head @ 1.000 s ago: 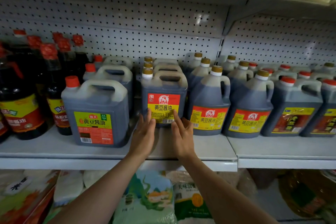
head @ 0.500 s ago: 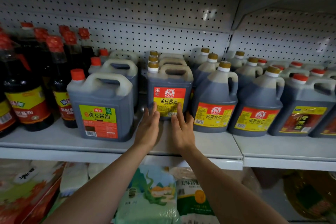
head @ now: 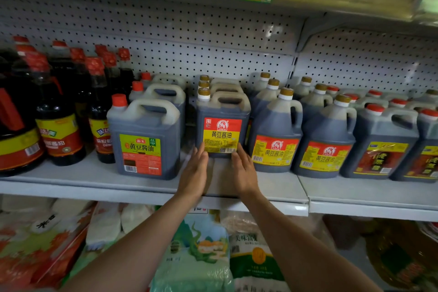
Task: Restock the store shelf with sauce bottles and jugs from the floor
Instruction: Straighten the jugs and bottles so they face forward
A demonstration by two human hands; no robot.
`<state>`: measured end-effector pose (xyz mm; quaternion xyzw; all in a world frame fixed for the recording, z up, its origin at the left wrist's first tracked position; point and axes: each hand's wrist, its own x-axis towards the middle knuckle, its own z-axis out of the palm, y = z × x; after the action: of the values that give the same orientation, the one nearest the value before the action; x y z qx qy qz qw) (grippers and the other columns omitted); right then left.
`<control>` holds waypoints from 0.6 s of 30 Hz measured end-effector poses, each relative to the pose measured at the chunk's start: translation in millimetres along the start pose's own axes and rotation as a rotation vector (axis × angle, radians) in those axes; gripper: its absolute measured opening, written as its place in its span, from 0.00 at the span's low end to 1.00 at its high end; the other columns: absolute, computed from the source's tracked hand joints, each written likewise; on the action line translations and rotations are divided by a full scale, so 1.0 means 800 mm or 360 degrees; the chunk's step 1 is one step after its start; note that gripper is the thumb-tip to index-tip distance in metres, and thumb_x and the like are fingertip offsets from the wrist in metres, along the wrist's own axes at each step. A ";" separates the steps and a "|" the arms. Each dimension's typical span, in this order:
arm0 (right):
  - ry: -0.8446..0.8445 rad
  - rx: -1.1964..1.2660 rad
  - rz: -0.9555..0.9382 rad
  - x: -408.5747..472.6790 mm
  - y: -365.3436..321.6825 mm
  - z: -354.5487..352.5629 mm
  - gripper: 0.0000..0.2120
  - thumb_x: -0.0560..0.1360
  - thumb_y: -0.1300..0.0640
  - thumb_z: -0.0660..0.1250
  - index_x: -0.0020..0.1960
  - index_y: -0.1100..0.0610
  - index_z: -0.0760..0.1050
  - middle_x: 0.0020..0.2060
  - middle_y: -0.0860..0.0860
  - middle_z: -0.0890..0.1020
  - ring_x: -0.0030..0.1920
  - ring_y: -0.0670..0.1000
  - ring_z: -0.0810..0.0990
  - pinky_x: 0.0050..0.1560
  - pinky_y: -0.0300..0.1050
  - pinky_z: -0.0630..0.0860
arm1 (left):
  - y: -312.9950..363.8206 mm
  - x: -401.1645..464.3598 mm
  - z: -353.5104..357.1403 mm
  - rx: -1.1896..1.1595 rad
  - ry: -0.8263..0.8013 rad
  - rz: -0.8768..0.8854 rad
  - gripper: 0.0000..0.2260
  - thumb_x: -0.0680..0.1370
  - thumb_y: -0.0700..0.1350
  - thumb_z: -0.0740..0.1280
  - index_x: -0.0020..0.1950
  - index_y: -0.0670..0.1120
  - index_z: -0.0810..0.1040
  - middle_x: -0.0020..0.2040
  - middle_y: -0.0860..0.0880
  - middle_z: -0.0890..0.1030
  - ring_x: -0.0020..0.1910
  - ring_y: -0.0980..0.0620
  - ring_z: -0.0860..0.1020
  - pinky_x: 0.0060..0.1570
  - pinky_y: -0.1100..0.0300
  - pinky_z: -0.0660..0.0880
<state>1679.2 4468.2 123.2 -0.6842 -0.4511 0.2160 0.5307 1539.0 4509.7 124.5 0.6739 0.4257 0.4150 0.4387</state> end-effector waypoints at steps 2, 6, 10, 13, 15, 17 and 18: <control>-0.0008 0.0028 -0.0010 -0.011 -0.004 0.007 0.24 0.85 0.46 0.56 0.81 0.48 0.61 0.79 0.48 0.63 0.80 0.49 0.58 0.80 0.49 0.54 | 0.001 -0.016 -0.005 -0.0117 0.0033 0.0002 0.21 0.85 0.56 0.51 0.79 0.57 0.60 0.80 0.57 0.59 0.78 0.58 0.56 0.78 0.55 0.53; -0.0089 0.0062 -0.0064 -0.024 -0.023 0.024 0.25 0.85 0.45 0.55 0.81 0.48 0.60 0.79 0.47 0.63 0.79 0.49 0.58 0.79 0.48 0.54 | 0.008 -0.046 -0.027 -0.0146 0.0073 0.0032 0.23 0.82 0.63 0.51 0.78 0.63 0.62 0.77 0.60 0.63 0.74 0.61 0.62 0.72 0.59 0.58; -0.0146 0.0195 -0.0118 -0.043 -0.044 0.055 0.24 0.85 0.47 0.58 0.80 0.47 0.63 0.77 0.46 0.66 0.77 0.46 0.63 0.75 0.40 0.58 | -0.001 -0.069 -0.065 -0.0082 0.0297 0.0194 0.28 0.78 0.71 0.49 0.74 0.63 0.68 0.68 0.55 0.77 0.66 0.56 0.75 0.67 0.52 0.71; -0.0184 0.0304 -0.0212 -0.060 -0.058 0.083 0.22 0.85 0.50 0.60 0.78 0.47 0.65 0.73 0.40 0.68 0.71 0.37 0.66 0.71 0.33 0.60 | -0.004 -0.077 -0.099 -0.0010 0.0648 0.0352 0.25 0.80 0.64 0.50 0.72 0.56 0.71 0.64 0.53 0.78 0.59 0.58 0.76 0.58 0.56 0.73; -0.0221 0.0339 -0.0266 -0.068 -0.064 0.102 0.23 0.84 0.49 0.61 0.79 0.45 0.65 0.72 0.37 0.67 0.66 0.29 0.67 0.69 0.28 0.63 | -0.008 -0.077 -0.123 0.0024 0.0834 0.0373 0.25 0.80 0.62 0.50 0.73 0.55 0.69 0.69 0.53 0.71 0.64 0.60 0.70 0.61 0.58 0.67; -0.0211 0.0386 -0.0283 -0.073 -0.071 0.120 0.25 0.83 0.47 0.62 0.79 0.44 0.64 0.73 0.37 0.67 0.63 0.24 0.67 0.64 0.24 0.65 | -0.015 -0.073 -0.147 0.0068 0.0935 0.0337 0.27 0.80 0.63 0.49 0.75 0.55 0.67 0.72 0.49 0.66 0.68 0.56 0.66 0.61 0.58 0.64; -0.0189 0.0400 -0.0287 -0.075 -0.074 0.130 0.26 0.82 0.44 0.63 0.79 0.43 0.64 0.74 0.38 0.67 0.64 0.26 0.67 0.67 0.27 0.66 | -0.018 -0.071 -0.157 0.0101 0.0958 0.0321 0.28 0.79 0.64 0.49 0.76 0.55 0.66 0.74 0.48 0.64 0.70 0.54 0.65 0.62 0.58 0.64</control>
<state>1545.8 4474.5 131.5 -0.5551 -0.5106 0.2623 0.6019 1402.1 4489.8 134.1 0.5729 0.4801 0.6238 0.2285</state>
